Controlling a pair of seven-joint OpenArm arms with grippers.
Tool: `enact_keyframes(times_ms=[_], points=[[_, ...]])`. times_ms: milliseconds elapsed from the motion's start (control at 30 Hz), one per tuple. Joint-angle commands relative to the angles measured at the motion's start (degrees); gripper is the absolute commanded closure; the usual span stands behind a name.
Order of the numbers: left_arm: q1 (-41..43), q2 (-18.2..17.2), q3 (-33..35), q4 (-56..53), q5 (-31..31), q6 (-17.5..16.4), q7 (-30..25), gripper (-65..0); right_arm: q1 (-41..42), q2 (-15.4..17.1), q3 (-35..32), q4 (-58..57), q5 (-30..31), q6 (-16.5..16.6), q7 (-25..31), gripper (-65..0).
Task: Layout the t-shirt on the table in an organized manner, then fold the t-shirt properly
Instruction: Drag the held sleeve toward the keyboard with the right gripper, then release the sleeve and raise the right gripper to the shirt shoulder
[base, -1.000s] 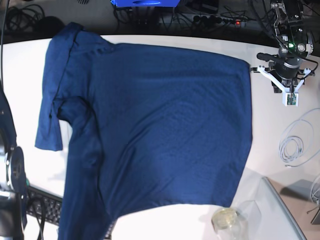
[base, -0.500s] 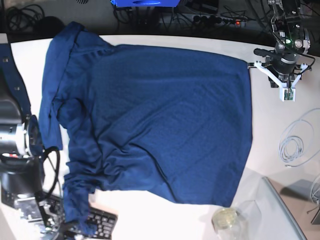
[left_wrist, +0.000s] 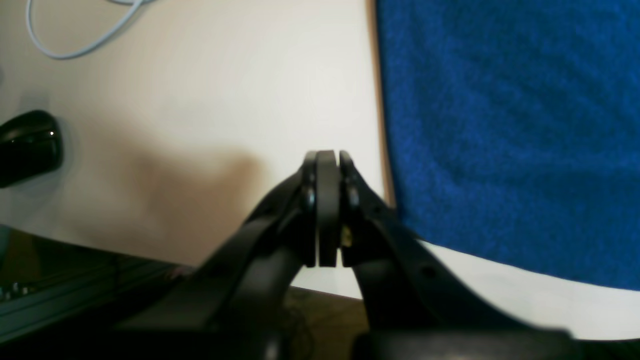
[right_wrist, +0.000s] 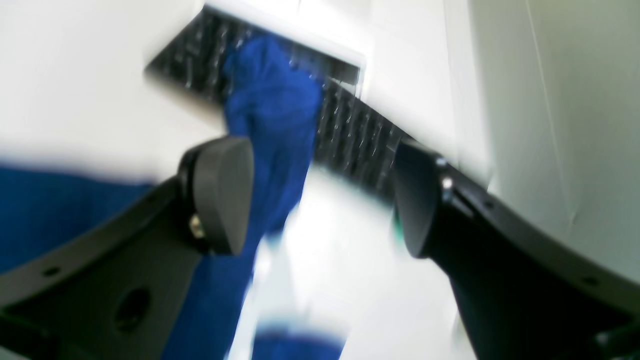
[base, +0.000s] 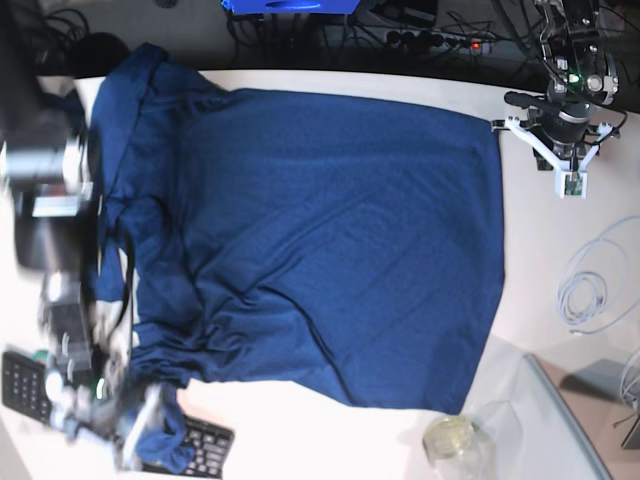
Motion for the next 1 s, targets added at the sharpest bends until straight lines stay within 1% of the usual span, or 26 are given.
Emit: enact_keyframes(times_ms=[0,33,67,133,167,200,233,267,300,333,400,433,500,600,633,733,833,967], points=[[-0.4,-0.7,-0.2,1.1,-0.2,0.2,-1.1,0.0,-2.8,0.2,0.0,7.1,0.0,0.0,-0.6,-39.8],[-0.6,-0.1,-0.2,1.1,-0.2,0.2,-1.1,0.0,-7.5,0.2,0.0,12.7,0.0,0.0,-1.8,-36.9],[-0.6,0.6,-0.2,1.1,-0.2,0.2,-1.1,0.0,-12.1,0.3,0.0,18.1,0.0,0.0,-2.2,-30.8],[-0.7,1.8,0.1,1.1,-0.2,-0.1,-1.1,0.0,-19.5,0.5,0.0,26.3,-0.1,0.0,-2.3,-12.2],[-0.7,2.1,1.3,1.1,-0.2,-1.0,-1.1,0.0,-22.7,0.5,0.1,29.7,-0.1,-0.2,-2.7,-2.1],[-0.7,2.1,2.8,1.1,-0.2,-2.2,-1.1,0.0,-25.7,0.5,0.8,32.8,-0.1,-0.3,-4.1,0.0],[-0.6,2.2,4.1,1.1,-0.1,-2.9,-1.1,0.0,-27.6,0.1,2.6,34.6,0.0,-0.3,-5.4,-1.4],[-0.6,2.3,5.2,1.0,0.0,-3.2,-1.2,0.0,-29.1,-0.6,4.6,35.7,0.1,-0.3,-5.9,-6.8],[-0.7,2.4,6.1,0.8,0.0,-3.2,-1.2,0.0,-29.8,-1.8,6.1,35.7,0.1,-0.3,-5.4,-12.5],[-0.7,2.4,7.2,0.4,0.0,-3.2,-1.2,0.0,-30.0,-3.0,8.0,35.3,0.1,-0.1,-5.1,-20.6],[-0.9,2.4,8.6,-0.4,0.2,-3.2,-1.3,0.0,-29.7,-3.6,10.0,34.0,0.0,0.0,-5.0,-35.6],[-1.5,2.4,9.0,-0.6,0.3,-3.2,-1.3,0.0,-28.9,-3.5,10.0,32.6,0.0,0.1,-5.0,-38.4],[-2.1,2.4,9.0,-1.4,0.4,-3.2,-1.3,0.0,-26.8,-3.4,10.2,27.5,0.0,0.6,-4.9,-36.6],[-2.2,2.4,8.8,-2.1,0.4,-3.2,-1.3,0.0,-22.7,-2.9,10.4,17.2,0.0,3.9,-4.5,-35.6],[-2.0,2.3,8.8,-2.1,0.4,-3.2,-1.3,0.0,-21.3,-2.8,10.4,14.4,0.0,4.5,-4.5,-35.6],[-1.9,2.0,8.8,-2.1,0.4,-3.2,-1.3,0.0,-18.8,-2.9,11.9,9.7,0.0,4.9,-4.5,-35.6],[-1.9,2.0,8.8,-2.1,0.4,-3.2,-1.3,0.0,-18.1,-2.9,11.8,6.8,0.0,5.2,-4.5,-35.6],[-2.3,2.0,8.7,-3.9,0.4,-3.2,-1.3,0.0,-18.4,-3.2,11.7,6.0,0.0,5.2,-4.5,-35.4]])
